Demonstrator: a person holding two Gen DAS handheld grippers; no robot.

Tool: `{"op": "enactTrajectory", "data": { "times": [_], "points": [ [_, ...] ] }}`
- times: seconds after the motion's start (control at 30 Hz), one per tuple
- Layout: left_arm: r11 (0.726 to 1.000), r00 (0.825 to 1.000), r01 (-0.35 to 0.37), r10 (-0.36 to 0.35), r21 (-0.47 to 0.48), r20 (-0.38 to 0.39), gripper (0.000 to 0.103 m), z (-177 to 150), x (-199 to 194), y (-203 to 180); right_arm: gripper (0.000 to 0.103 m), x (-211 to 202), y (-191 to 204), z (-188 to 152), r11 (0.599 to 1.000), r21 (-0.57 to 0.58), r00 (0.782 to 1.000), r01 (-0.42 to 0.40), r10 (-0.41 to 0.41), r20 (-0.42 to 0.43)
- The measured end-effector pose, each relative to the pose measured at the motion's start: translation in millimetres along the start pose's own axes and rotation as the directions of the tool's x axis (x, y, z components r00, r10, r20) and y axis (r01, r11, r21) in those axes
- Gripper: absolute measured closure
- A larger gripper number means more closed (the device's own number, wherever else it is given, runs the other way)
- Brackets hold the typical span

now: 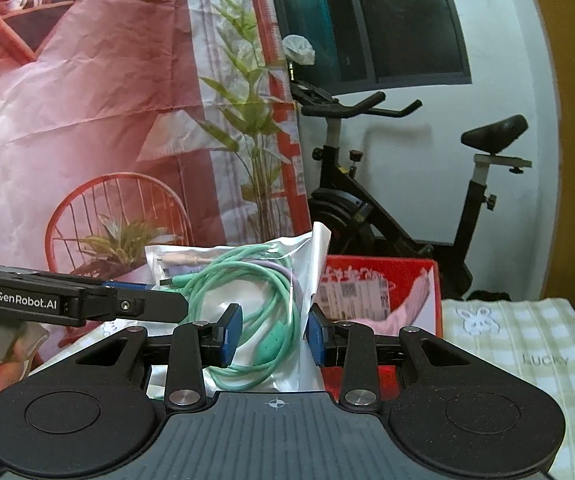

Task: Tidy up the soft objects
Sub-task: 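Lift the cable bag with the left tool and carry it over the red box, then open the left tool to drop the cable bag into the box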

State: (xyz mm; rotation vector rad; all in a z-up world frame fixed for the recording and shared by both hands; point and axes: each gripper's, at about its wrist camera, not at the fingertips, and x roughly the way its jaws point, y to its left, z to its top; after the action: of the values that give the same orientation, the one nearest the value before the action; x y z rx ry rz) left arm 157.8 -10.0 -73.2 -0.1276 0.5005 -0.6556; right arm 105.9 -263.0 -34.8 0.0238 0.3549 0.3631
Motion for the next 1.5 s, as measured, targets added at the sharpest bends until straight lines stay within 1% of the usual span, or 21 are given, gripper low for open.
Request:
{"op": "enactTrajectory", "data": {
  "times": [0.1,0.23,0.43,0.57,0.77,0.93,1.07,1.13,1.27,1.5],
  "points": [
    [1.000,1.000,0.006,-0.006,-0.030,0.004,0.058,13.2,6.8,11.4,0.071,17.9,-4.2,14.7,1.000,-0.012,1.000,-0.003,0.003,-0.002],
    [0.998,1.000,-0.005,0.005,-0.057,0.003,0.058,30.5,24.1,27.2,0.071,46.0,-12.7,33.4,1.000,-0.021,1.000,-0.002,0.001,-0.007],
    [0.997,0.998,-0.058,0.057,-0.052,-0.013,0.058,48.7,51.6,47.9,0.071,93.7,-23.6,50.6,0.999,-0.040,1.000,0.002,-0.003,-0.026],
    [0.994,0.995,-0.084,0.079,-0.073,-0.065,0.058,49.4,73.6,63.2,0.071,123.8,-31.2,45.1,0.999,-0.035,0.996,0.002,-0.005,-0.084],
    [0.992,0.984,-0.101,0.089,-0.070,-0.156,0.058,39.6,104.9,71.1,0.071,153.7,-48.4,20.5,0.999,0.015,0.984,0.033,-0.030,-0.174],
    [0.994,0.974,-0.091,0.077,-0.057,-0.211,0.058,32.3,121.2,73.4,0.071,161.8,-63.8,2.6,0.997,0.056,0.973,0.059,-0.045,-0.227],
    [0.994,0.970,-0.087,0.069,-0.068,-0.232,0.058,30.1,127.4,78.7,0.071,164.6,-68.8,-3.2,0.996,0.063,0.968,0.063,-0.046,-0.248],
    [0.994,0.970,-0.088,0.070,-0.070,-0.232,0.056,29.7,127.5,81.2,0.069,166.3,-70.9,-4.6,0.995,0.071,0.966,0.069,-0.049,-0.255],
    [0.992,0.969,-0.105,0.087,-0.068,-0.231,0.049,30.1,123.4,85.5,0.067,165.7,-71.5,-7.1,0.994,0.076,0.965,0.073,-0.051,-0.258],
    [0.991,0.971,-0.126,0.111,-0.055,-0.214,0.047,32.3,108.6,90.5,0.066,149.8,-75.4,-8.3,0.994,0.065,0.968,0.084,-0.066,-0.242]
  ]
}}
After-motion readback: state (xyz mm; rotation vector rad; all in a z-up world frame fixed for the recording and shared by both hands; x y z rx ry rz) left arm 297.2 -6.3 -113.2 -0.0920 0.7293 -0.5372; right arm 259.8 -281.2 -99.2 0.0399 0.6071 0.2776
